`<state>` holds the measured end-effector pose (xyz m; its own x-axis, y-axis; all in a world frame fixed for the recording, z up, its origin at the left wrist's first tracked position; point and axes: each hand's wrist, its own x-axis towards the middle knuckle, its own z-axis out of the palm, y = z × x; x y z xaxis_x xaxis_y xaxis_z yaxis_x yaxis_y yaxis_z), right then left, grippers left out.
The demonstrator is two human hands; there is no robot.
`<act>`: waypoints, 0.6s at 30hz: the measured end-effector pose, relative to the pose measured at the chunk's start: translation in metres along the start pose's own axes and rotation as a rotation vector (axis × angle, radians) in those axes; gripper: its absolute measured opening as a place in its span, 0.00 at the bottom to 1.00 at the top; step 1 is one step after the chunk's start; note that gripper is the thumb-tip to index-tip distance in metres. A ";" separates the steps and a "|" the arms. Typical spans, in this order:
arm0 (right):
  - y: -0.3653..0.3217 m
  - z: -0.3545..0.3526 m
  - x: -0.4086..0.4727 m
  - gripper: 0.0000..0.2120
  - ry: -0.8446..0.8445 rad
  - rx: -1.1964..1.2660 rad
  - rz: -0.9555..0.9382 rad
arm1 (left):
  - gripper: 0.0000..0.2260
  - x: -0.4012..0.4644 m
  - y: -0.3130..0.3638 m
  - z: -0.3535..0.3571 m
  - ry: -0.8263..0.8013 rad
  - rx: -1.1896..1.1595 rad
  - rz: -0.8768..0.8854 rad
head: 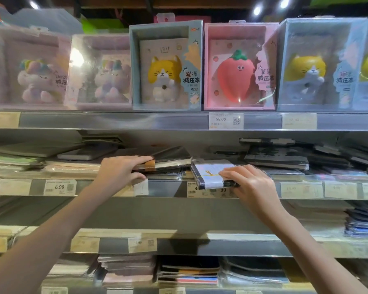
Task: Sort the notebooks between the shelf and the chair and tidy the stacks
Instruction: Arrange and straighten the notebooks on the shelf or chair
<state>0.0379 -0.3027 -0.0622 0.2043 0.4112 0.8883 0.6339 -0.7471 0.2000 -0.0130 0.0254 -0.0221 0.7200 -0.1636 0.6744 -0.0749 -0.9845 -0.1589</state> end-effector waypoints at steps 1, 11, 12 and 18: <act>-0.004 -0.004 -0.002 0.23 0.009 -0.017 0.001 | 0.25 -0.005 0.003 -0.002 0.045 0.000 0.032; -0.039 -0.053 -0.021 0.15 0.078 -0.144 -0.064 | 0.22 -0.045 0.017 -0.033 0.289 -0.022 0.200; -0.043 -0.060 -0.023 0.14 0.075 -0.139 -0.070 | 0.21 -0.049 0.019 -0.037 0.306 -0.016 0.216; -0.068 -0.093 -0.048 0.12 0.004 -0.129 -0.081 | 0.20 -0.077 0.034 -0.055 0.361 -0.027 0.248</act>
<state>-0.0843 -0.3206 -0.0798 0.1531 0.4710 0.8688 0.5471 -0.7725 0.3224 -0.1089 0.0013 -0.0395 0.3908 -0.4023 0.8279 -0.2366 -0.9131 -0.3320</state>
